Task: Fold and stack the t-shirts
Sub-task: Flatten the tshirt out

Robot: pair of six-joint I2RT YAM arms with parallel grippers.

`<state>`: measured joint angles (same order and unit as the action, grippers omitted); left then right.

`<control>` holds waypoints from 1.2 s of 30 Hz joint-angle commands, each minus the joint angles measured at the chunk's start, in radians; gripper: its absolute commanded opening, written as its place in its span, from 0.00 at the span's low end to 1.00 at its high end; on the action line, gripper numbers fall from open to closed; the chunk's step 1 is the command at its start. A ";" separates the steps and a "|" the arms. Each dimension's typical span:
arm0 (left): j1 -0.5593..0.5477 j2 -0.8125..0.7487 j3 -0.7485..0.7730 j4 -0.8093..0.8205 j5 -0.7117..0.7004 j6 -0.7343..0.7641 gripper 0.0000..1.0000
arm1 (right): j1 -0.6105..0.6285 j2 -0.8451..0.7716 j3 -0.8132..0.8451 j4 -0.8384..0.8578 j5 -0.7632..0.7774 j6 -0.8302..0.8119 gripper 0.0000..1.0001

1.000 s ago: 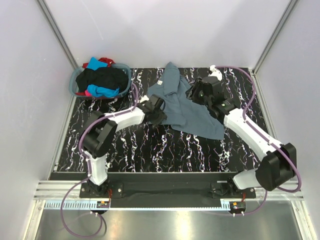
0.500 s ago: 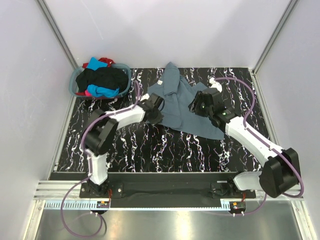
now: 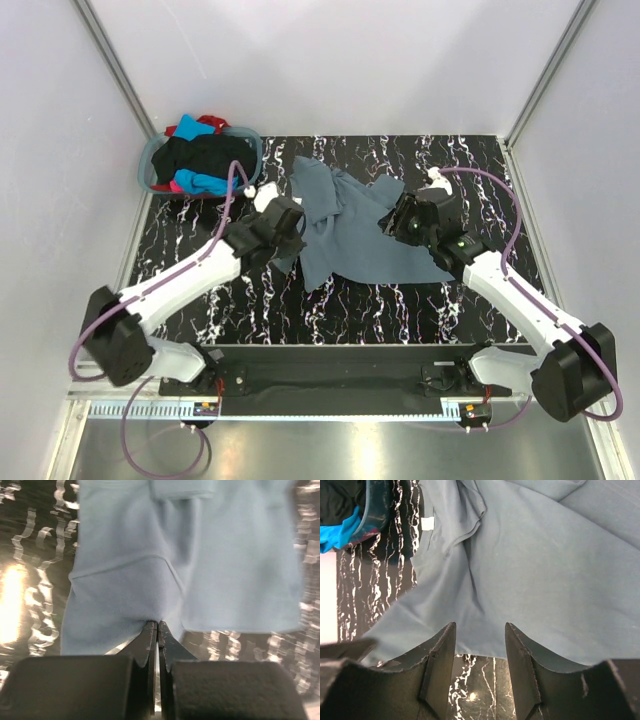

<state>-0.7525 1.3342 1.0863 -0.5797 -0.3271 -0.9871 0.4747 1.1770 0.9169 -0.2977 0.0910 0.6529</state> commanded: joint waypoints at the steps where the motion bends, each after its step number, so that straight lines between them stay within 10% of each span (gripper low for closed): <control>1: 0.051 0.141 0.049 -0.032 -0.031 0.115 0.00 | -0.004 -0.020 0.000 0.012 -0.030 0.031 0.52; 9: 0.258 0.627 0.490 -0.077 0.261 0.401 0.14 | -0.004 -0.008 0.000 0.017 -0.019 0.025 0.52; 15: 0.285 0.641 0.704 -0.210 0.172 0.541 0.53 | -0.004 0.027 0.034 0.022 -0.048 0.013 0.52; 25: 0.323 0.196 0.082 -0.049 0.157 0.389 0.49 | -0.002 0.035 0.010 0.046 -0.068 0.031 0.52; 36: 0.332 0.203 -0.202 0.352 0.307 0.259 0.46 | -0.004 0.012 -0.009 0.049 -0.080 0.048 0.52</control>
<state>-0.4236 1.5307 0.9039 -0.4229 -0.0700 -0.6754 0.4747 1.2156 0.9131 -0.2817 0.0303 0.6876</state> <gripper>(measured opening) 0.466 0.516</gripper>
